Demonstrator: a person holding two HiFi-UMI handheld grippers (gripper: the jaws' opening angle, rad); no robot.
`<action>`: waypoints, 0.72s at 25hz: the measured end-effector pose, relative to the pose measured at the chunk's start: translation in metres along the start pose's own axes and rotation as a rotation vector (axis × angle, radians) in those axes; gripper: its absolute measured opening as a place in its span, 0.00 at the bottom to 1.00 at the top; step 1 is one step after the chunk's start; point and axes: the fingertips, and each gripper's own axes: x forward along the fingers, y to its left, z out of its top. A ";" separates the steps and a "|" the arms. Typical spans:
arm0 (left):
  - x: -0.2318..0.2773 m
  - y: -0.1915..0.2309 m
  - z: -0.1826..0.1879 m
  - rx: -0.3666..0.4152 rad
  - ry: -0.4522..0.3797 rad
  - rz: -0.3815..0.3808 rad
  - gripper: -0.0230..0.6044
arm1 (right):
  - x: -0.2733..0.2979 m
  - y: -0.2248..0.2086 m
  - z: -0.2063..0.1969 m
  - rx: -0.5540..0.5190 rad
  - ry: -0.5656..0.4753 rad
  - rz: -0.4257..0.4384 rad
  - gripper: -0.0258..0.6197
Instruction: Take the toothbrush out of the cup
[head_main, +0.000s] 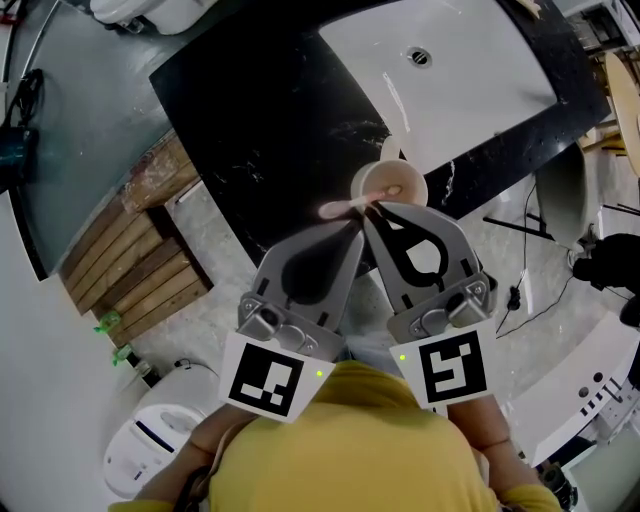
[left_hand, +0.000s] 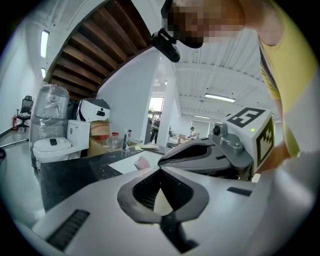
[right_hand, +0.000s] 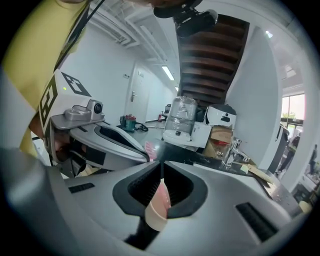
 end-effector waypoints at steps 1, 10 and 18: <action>0.000 0.001 -0.002 -0.007 0.003 0.003 0.05 | 0.002 0.001 -0.001 -0.012 0.007 0.007 0.07; 0.001 0.005 -0.010 -0.029 0.018 0.024 0.05 | 0.008 0.007 -0.006 -0.128 0.067 0.066 0.07; -0.003 0.008 -0.011 -0.044 0.016 0.049 0.05 | 0.012 0.011 -0.009 -0.178 0.097 0.104 0.15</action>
